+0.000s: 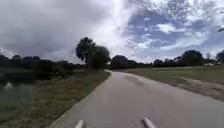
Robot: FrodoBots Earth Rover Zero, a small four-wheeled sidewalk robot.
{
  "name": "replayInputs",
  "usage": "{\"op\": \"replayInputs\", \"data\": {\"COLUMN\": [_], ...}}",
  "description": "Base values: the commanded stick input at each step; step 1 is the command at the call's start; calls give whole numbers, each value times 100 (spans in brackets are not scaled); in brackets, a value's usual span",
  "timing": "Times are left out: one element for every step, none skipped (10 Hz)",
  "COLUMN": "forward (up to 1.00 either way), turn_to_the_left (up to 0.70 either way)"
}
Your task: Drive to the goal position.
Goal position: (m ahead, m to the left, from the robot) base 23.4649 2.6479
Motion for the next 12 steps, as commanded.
{"op": "replayInputs", "data": {"forward": [70,70,70,70,70,70,70,70,70,70,70,70], "turn_to_the_left": [0,0,0,0,0,0,0,0,0,0,0,0]}}
